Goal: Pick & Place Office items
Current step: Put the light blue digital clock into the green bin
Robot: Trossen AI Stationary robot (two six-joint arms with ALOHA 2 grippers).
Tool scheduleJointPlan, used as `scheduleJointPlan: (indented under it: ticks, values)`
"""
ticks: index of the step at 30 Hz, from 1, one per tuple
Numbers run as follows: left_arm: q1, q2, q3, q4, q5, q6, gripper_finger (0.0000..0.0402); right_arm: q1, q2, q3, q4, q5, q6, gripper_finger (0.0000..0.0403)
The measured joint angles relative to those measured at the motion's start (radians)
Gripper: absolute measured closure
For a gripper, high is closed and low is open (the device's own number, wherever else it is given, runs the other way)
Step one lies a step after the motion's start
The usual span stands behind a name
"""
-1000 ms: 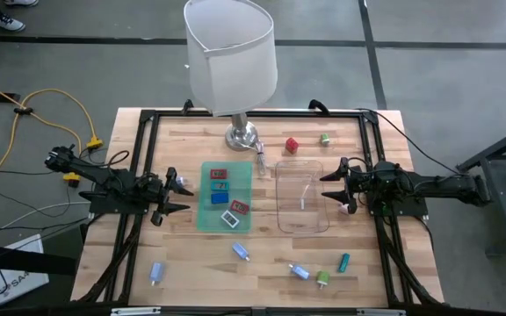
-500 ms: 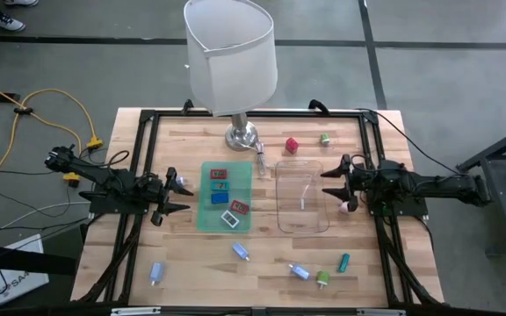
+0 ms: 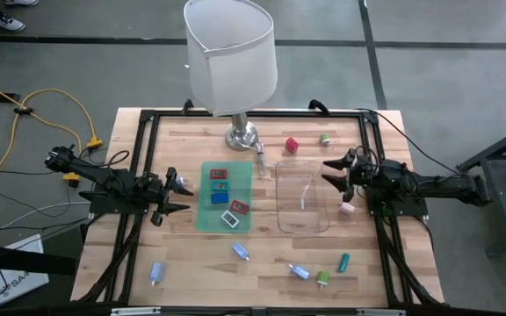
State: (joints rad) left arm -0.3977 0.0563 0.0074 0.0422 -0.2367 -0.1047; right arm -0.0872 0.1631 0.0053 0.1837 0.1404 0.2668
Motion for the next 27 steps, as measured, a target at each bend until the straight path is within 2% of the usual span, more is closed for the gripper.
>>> scheduleJointPlan:
  ticks: [3, 6, 14, 17, 21, 27]
  values:
    - [0.000, 0.000, 0.000, 0.000, 0.000, 0.000, 0.0216, 0.000, 0.000, 0.000, -0.013, 0.051, 0.032, 0.0171]
    - [0.000, 0.000, 0.000, 0.000, 0.000, 0.000, 0.0216, 0.000, 0.000, 0.000, -0.026, 0.036, 0.028, 0.0171]
    - [0.000, 0.000, 0.000, 0.000, 0.000, 0.000, 0.0216, 0.000, 0.000, 0.005, 0.053, -0.175, -0.013, 0.0171]
    - [0.000, 0.000, 0.000, 0.000, 0.000, 0.000, 0.0216, 0.000, 0.016, 0.030, 0.040, -0.193, -0.032, 0.0171]
    - [0.000, 0.000, 0.000, 0.000, 0.000, 0.000, 0.0216, 0.005, 0.094, 0.093, 0.043, -0.225, -0.063, 0.0171]
    - [0.000, 0.000, 0.000, 0.000, 0.000, 0.001, 0.0216, 0.035, 0.292, 0.221, 0.044, -0.362, -0.105, 0.0171]
